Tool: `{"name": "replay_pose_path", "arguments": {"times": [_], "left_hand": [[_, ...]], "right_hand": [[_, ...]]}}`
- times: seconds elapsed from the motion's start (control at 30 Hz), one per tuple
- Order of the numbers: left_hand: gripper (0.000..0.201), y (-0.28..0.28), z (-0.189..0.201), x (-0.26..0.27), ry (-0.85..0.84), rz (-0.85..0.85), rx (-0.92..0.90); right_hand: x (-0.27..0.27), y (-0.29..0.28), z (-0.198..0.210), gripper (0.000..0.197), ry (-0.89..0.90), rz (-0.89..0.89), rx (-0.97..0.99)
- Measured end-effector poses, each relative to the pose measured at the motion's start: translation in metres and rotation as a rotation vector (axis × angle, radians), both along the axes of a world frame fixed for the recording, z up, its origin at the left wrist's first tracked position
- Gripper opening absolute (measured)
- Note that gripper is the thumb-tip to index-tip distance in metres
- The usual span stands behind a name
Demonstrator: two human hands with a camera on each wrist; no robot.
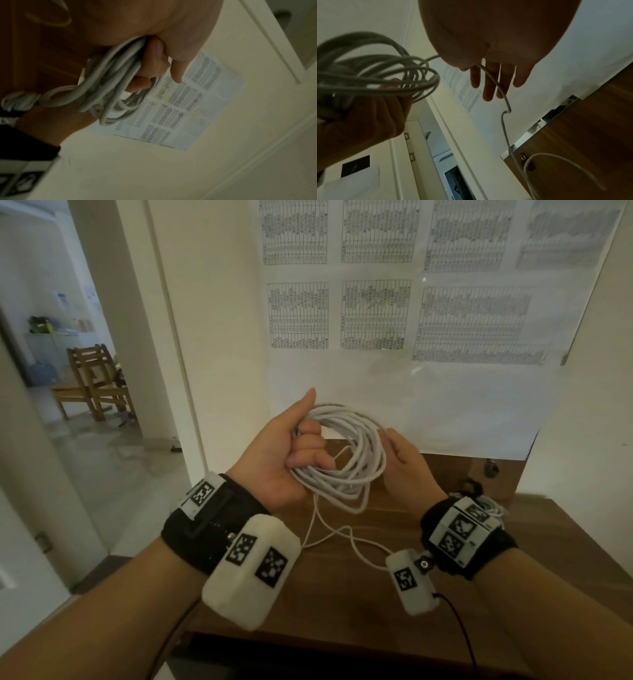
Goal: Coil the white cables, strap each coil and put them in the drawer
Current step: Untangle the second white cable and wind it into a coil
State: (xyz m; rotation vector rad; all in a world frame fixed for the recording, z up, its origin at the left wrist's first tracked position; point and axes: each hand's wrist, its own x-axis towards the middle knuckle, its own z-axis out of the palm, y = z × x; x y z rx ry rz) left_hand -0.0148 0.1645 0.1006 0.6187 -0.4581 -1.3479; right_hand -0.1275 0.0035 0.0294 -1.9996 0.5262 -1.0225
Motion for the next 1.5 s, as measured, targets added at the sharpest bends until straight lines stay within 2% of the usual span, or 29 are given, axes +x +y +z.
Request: {"name": "replay_pose_path", "arguments": {"times": [0.13,0.23,0.3,0.43,0.6,0.67,0.73,0.8,0.87,0.93,0.97,1.0,1.07,1.17,1.27,1.33,1.43,1.5], "left_hand": [[0.042,0.001,0.012,0.006,0.146,0.002,-0.218],[0.044,0.001,0.02,0.005,0.144,0.041,-0.302],[0.046,0.001,0.022,0.0,0.07,0.064,-0.33],[0.043,0.011,0.034,-0.005,-0.082,0.148,-0.398],[0.041,0.004,0.038,0.0,-0.276,0.508,-0.383],[0.043,-0.002,0.035,0.003,-0.376,0.619,-0.354],[0.047,-0.005,0.028,0.003,-0.601,0.74,-0.328],[0.044,-0.005,0.022,-0.005,-0.977,0.835,-0.285],[0.034,-0.009,0.012,-0.01,-1.331,0.812,-0.259],[0.037,-0.015,0.001,-0.013,-1.608,0.642,-0.217],[0.046,-0.018,-0.006,-0.013,-1.771,0.557,-0.196],[0.051,-0.022,-0.013,-0.011,-1.925,0.492,-0.186],[0.042,-0.026,-0.02,-0.007,-2.072,0.432,-0.138],[0.037,-0.026,-0.021,0.002,-2.022,0.402,-0.052],[0.031,-0.025,-0.021,0.006,-1.887,0.422,-0.129],[0.039,-0.024,-0.022,0.008,-1.735,0.405,-0.11],[0.064,-0.019,-0.023,0.008,-1.415,0.317,0.006],[0.056,-0.015,-0.022,0.008,-1.14,0.166,-0.009]], "right_hand": [[0.001,-0.005,-0.006,0.02,0.1,-0.031,0.029],[0.006,-0.007,-0.004,0.018,0.065,-0.067,0.033],[0.01,-0.007,-0.001,0.015,0.037,-0.093,0.013],[0.003,-0.009,0.008,0.022,-0.104,-0.156,-0.007],[-0.001,0.002,0.012,0.014,-0.098,-0.001,0.123],[0.003,0.01,0.01,0.016,-0.134,0.078,0.263],[0.005,0.019,0.01,0.018,-0.088,0.134,0.426],[0.006,0.025,0.009,0.017,0.15,0.142,0.431],[0.009,0.031,0.008,0.017,0.378,0.182,0.234],[0.016,0.04,0.008,0.021,0.414,0.318,-0.096],[0.018,0.043,0.006,0.027,0.411,0.375,-0.25],[0.018,0.045,0.005,0.032,0.419,0.389,-0.351],[0.013,0.044,0.011,0.031,0.453,0.354,-0.456],[-0.001,0.043,0.02,0.019,0.45,0.33,-0.396],[-0.009,0.046,0.029,0.015,0.262,0.309,-0.284],[-0.012,0.044,0.033,0.009,0.118,0.247,-0.174],[-0.014,0.031,0.036,0.034,-0.095,0.058,-0.009],[-0.013,0.021,0.035,0.042,-0.062,0.017,0.038]]}}
